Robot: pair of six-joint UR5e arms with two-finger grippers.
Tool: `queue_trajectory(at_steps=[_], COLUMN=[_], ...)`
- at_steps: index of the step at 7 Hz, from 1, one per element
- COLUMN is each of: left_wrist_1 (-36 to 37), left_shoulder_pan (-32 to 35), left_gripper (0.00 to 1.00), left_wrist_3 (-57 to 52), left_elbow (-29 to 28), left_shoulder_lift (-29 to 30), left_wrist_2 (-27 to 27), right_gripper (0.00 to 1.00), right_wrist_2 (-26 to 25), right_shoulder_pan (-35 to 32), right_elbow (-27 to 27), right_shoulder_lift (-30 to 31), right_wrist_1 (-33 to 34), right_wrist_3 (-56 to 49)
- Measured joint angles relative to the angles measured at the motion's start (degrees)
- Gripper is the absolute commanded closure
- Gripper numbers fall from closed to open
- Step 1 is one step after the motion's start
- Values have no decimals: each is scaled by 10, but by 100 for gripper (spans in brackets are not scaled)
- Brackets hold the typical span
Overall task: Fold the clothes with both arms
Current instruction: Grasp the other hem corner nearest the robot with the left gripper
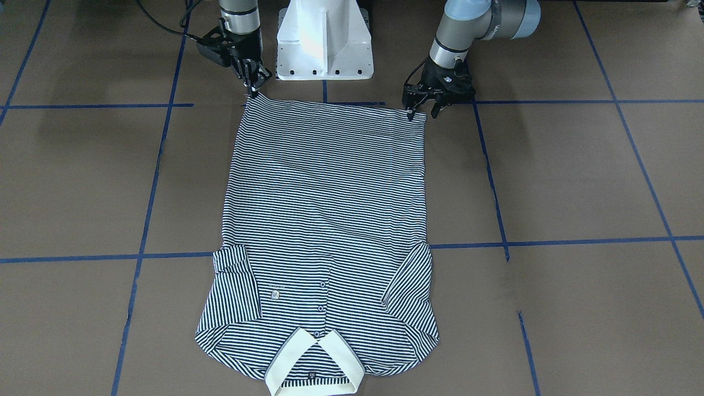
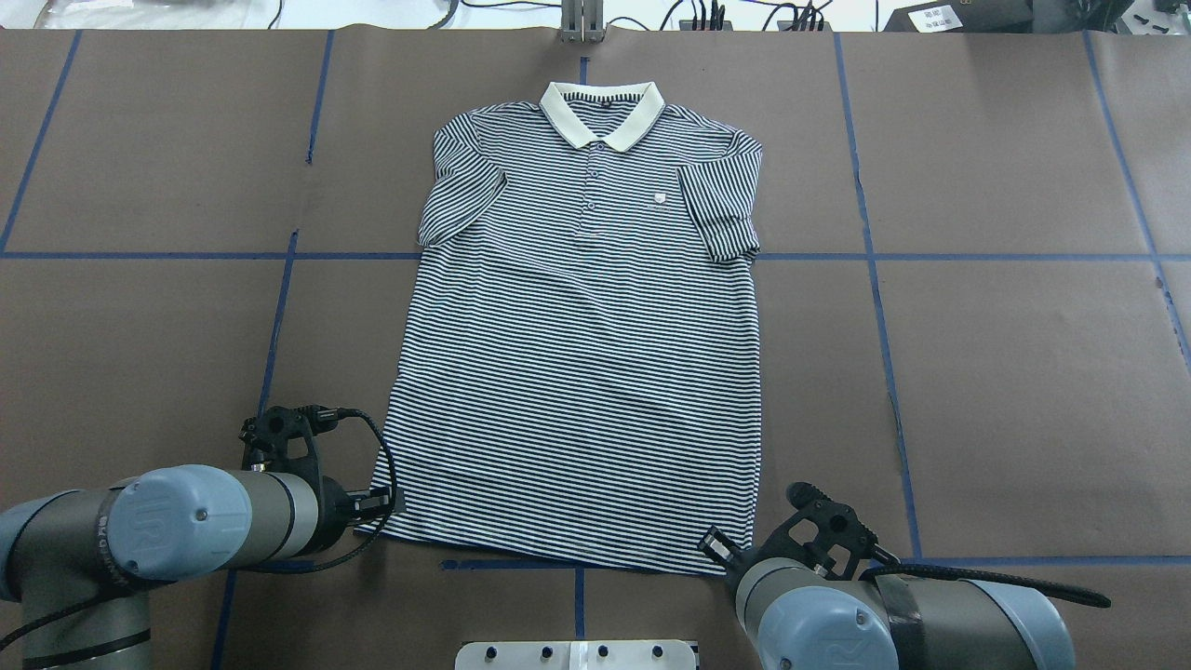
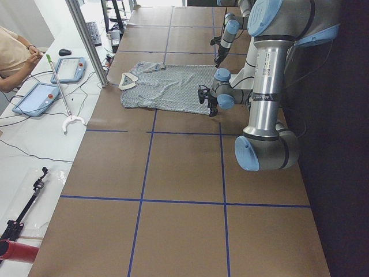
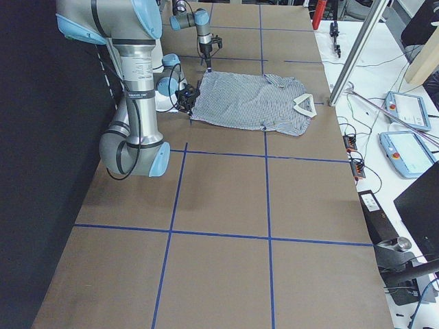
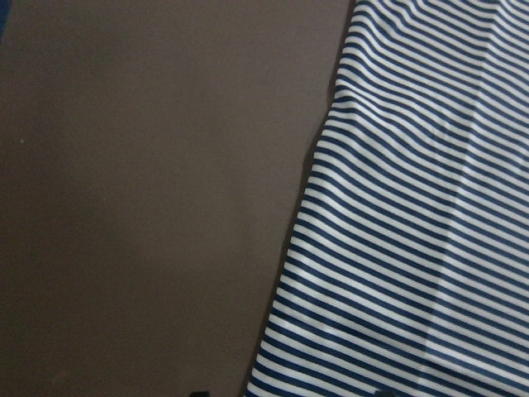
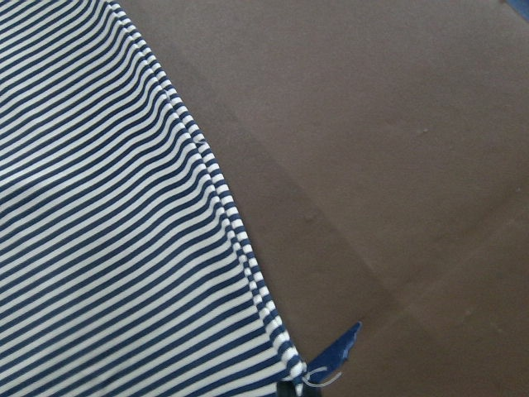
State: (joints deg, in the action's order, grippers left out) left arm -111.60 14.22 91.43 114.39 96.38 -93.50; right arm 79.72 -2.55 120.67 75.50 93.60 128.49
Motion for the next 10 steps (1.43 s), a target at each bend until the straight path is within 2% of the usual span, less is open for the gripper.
queue_trajectory(at_steps=[1, 5, 8, 10], left_wrist_1=[0, 1, 1, 13], left_shoulder_pan=[-3, -6, -6, -22], left_gripper=[42, 100, 100, 100], left_wrist_3=[2, 3, 4, 28], left_elbow=[-1, -3, 3, 26], left_shoulder_lift=[-1, -5, -7, -5], left_wrist_2=[0, -1, -3, -12], right_gripper=[100, 100, 100, 100], right_wrist_2=[0, 0, 1, 2], right_shoulder_pan=[0, 0, -1, -2], right_elbow=[0, 3, 4, 19], right_shoulder_lift=[0, -1, 0, 9], right_wrist_1=[0, 0, 0, 0], right_wrist_3=[0, 0, 0, 0])
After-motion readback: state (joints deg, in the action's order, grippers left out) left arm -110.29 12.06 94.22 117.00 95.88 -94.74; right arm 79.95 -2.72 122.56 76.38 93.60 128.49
